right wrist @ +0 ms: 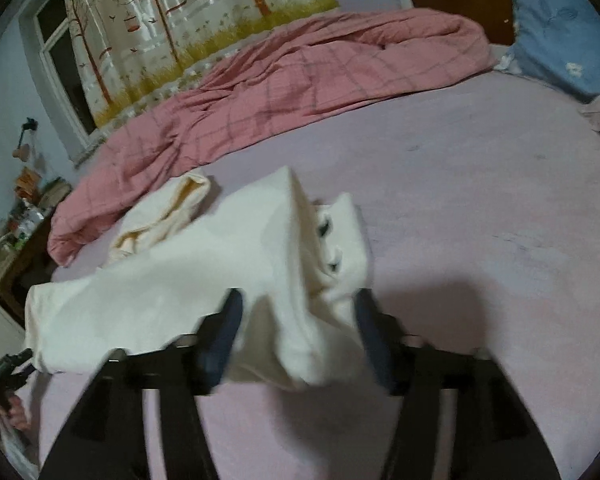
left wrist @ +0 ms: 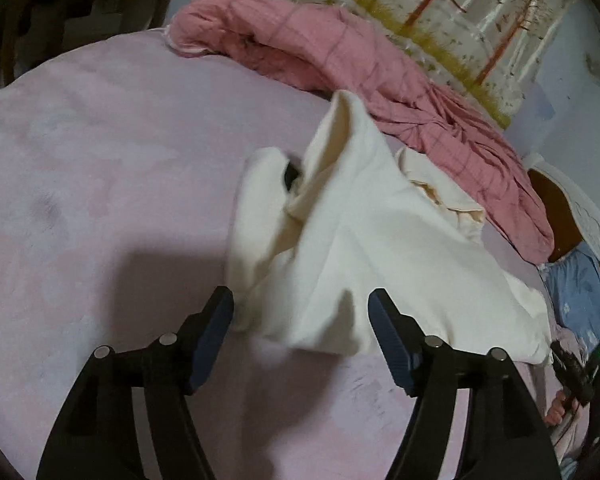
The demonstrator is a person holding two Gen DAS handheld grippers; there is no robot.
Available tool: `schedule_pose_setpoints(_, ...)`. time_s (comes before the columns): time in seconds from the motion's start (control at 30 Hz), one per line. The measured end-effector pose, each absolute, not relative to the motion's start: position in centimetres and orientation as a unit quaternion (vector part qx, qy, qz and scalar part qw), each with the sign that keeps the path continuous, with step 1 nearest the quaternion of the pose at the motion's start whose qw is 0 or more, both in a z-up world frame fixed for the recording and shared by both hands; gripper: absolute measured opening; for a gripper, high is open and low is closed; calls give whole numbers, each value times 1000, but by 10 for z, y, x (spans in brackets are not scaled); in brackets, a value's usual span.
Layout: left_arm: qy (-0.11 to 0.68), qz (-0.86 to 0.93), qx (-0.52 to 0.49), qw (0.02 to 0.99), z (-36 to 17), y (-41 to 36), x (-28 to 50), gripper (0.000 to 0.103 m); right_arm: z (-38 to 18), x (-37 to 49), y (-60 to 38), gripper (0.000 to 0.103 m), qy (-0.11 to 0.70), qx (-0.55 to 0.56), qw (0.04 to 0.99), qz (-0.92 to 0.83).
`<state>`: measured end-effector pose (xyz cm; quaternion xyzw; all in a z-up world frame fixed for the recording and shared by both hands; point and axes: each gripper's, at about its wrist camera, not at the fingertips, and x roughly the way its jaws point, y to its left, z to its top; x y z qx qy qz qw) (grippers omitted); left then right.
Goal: Fold large clothes
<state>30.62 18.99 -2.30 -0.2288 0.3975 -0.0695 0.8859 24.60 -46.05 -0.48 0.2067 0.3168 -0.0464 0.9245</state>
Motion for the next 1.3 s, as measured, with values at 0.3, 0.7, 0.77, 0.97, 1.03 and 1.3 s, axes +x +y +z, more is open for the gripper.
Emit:
schedule_pose_setpoints(0.3, 386, -45, -218, 895, -27, 180, 306, 15, -43, 248, -489, 18, 354, 354, 865, 19)
schedule_pose_setpoints(0.7, 415, -37, -245, 875, -45, 194, 301, 19, -28, 252, -471, 14, 348, 253, 901, -57)
schedule_pose_setpoints(0.77, 401, -34, -228, 887, -37, 191, 299, 27, -27, 255, -466, 16, 351, 233, 905, -63)
schedule_pose_setpoints(0.97, 300, 33, -57, 952, 9, 155, 269, 54, -3, 246, -446, 26, 317, 162, 930, -87)
schedule_pose_setpoints(1.03, 261, 25, -27, 965, 21, 148, 255, 58, 4, 242, -442, 28, 306, 144, 937, -91)
schedule_pose_setpoints(1.3, 202, -44, -1, 978, 51, 124, 268, 62, 31, 221, -439, 47, 224, 112, 961, -114)
